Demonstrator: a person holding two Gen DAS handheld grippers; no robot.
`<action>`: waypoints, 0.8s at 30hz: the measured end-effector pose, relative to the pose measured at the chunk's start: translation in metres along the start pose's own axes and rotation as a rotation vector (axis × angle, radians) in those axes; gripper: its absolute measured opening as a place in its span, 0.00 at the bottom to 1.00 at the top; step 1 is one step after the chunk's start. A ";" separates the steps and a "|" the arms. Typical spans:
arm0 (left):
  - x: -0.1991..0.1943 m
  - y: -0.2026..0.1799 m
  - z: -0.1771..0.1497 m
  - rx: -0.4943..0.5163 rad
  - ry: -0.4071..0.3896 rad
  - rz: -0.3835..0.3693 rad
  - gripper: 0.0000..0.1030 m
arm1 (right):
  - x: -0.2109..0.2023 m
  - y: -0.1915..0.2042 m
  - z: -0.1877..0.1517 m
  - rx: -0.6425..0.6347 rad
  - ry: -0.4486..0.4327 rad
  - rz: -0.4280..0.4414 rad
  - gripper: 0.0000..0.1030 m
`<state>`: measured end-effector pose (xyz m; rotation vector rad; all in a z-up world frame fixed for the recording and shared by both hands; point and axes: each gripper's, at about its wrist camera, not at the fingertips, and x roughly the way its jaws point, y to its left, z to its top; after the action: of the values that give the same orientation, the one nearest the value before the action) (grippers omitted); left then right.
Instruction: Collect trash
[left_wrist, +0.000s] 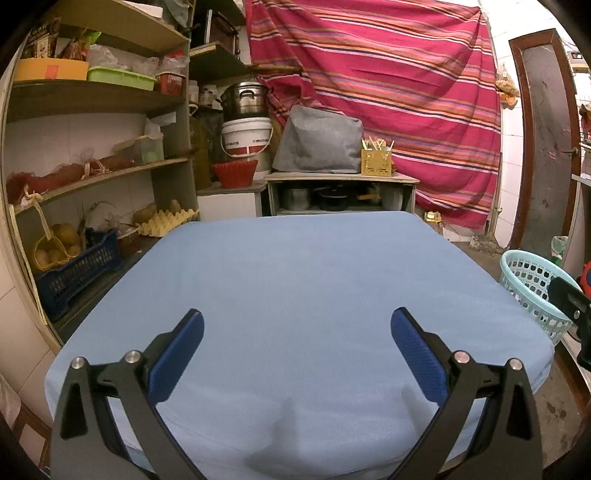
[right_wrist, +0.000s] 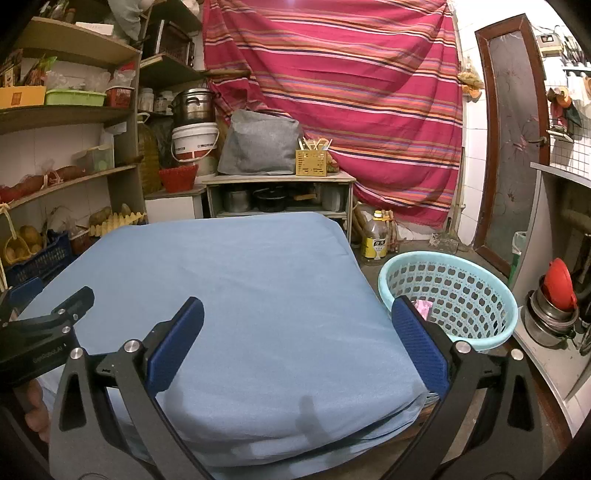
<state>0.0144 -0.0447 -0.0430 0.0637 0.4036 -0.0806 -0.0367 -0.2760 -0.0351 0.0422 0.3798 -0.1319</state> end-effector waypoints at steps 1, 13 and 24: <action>0.000 0.000 0.000 0.001 0.000 -0.001 0.96 | 0.000 0.000 0.000 0.000 0.000 0.000 0.96; 0.000 0.001 0.001 0.007 -0.004 0.001 0.96 | 0.000 0.001 0.000 0.000 0.000 0.001 0.96; 0.001 0.010 0.003 0.016 -0.008 0.003 0.96 | 0.000 0.002 0.000 0.000 0.000 0.001 0.96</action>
<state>0.0177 -0.0349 -0.0399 0.0800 0.3954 -0.0814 -0.0362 -0.2743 -0.0352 0.0420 0.3793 -0.1307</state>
